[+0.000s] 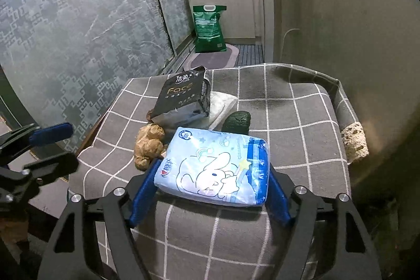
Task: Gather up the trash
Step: 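Return the right tool to the table and grasp the blue-and-white diaper pack, then drop the ginger root into the bin with the left tool while the right holds the diaper pack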
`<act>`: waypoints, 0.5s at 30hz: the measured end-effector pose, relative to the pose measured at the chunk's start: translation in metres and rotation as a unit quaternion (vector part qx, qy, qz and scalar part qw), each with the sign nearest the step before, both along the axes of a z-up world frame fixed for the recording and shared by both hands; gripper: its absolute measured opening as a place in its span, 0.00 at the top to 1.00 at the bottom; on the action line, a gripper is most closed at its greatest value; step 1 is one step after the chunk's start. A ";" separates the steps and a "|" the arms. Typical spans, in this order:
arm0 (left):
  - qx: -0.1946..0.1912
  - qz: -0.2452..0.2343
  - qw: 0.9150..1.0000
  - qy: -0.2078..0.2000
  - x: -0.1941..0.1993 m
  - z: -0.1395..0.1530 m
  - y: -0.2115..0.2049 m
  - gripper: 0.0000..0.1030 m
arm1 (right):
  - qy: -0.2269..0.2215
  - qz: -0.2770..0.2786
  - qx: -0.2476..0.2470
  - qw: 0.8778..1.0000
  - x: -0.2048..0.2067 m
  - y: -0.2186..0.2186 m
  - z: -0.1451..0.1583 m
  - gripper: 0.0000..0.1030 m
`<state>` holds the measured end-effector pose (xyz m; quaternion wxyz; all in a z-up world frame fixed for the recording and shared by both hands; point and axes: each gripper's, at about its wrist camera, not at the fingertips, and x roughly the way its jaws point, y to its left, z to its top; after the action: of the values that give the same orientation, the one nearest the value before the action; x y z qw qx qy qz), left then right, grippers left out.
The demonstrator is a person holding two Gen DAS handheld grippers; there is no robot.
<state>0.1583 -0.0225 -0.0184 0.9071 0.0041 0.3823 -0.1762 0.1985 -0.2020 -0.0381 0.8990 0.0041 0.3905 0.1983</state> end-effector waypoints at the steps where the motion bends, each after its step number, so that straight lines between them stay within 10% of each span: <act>1: 0.001 -0.001 1.000 0.001 0.001 -0.001 -0.004 0.34 | 0.000 0.001 0.005 1.000 -0.001 -0.003 0.002 0.27; 15: -0.007 0.016 1.000 0.018 0.030 -0.022 -0.038 0.35 | -0.018 0.011 0.041 0.999 -0.013 -0.045 0.020 0.27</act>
<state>0.1879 -0.0609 -0.0404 0.9029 -0.0113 0.3973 -0.1638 0.1851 -0.2465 -0.0182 0.9027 0.0332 0.3654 0.2246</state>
